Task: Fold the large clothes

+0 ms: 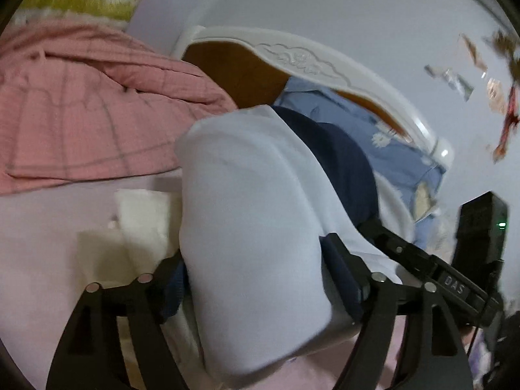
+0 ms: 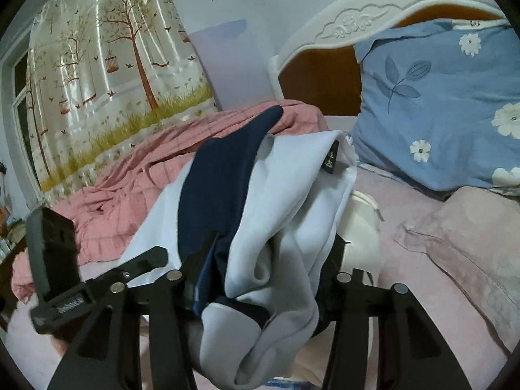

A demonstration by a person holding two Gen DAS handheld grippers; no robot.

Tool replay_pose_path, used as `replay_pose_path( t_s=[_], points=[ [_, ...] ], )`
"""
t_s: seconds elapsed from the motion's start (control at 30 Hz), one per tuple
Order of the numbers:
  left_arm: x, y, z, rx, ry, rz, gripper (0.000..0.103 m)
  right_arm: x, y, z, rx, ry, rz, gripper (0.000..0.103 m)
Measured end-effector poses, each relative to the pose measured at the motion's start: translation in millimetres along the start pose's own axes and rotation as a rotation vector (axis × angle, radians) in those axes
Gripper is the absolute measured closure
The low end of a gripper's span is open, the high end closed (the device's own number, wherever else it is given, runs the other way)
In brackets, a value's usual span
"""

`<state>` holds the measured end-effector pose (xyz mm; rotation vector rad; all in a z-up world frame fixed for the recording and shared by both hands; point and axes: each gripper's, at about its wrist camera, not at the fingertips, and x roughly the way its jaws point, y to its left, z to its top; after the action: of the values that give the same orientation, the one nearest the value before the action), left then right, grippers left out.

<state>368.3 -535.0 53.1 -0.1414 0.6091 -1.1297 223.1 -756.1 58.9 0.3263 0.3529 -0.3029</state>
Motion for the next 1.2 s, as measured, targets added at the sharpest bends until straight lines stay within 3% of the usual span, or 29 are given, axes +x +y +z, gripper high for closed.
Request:
replay_pose_path(
  t_s=[0.03, 0.13, 0.17, 0.27, 0.37, 0.4, 0.6, 0.77, 0.97, 1.07, 1.2],
  points=[
    [-6, -5, -2, 0.024, -0.019, 0.05, 0.017, -2, 4, -1, -0.009, -0.009, -0.009, 0.044],
    [-44, -34, -11, 0.183, -0.187, 0.274, 0.01, -21, 18, -6, -0.015, -0.084, -0.088, 0.019],
    [-58, -45, -16, 0.249, -0.239, 0.309, 0.009, -30, 24, -6, -0.014, -0.11, -0.104, 0.01],
    [-98, -72, -33, 0.38, -0.365, 0.401, 0.006, -59, 36, -11, -0.009, -0.18, -0.159, 0.005],
    [-131, -85, -48, 0.438, -0.465, 0.439, 0.0, -90, 59, -18, -0.05, -0.218, -0.247, 0.003],
    [-140, -85, -53, 0.447, -0.495, 0.449, 0.0, -98, 65, -21, -0.063, -0.233, -0.24, 0.002],
    [-173, -62, -71, 0.381, -0.508, 0.477, 0.0, -125, 107, -49, -0.143, -0.31, -0.193, 0.0],
    [-195, -33, -106, 0.355, -0.504, 0.515, 0.0, -118, 117, -92, -0.08, -0.272, -0.1, 0.0],
    [-185, 2, -140, 0.28, -0.556, 0.681, 0.0, -89, 141, -134, -0.23, -0.246, -0.201, 0.0],
    [-183, 13, -140, 0.239, -0.542, 0.685, 0.0, -79, 144, -138, -0.238, -0.21, -0.234, 0.0],
    [-183, 10, -140, 0.261, -0.552, 0.689, 0.0, -88, 136, -137, -0.204, -0.25, -0.245, 0.0]
  ],
)
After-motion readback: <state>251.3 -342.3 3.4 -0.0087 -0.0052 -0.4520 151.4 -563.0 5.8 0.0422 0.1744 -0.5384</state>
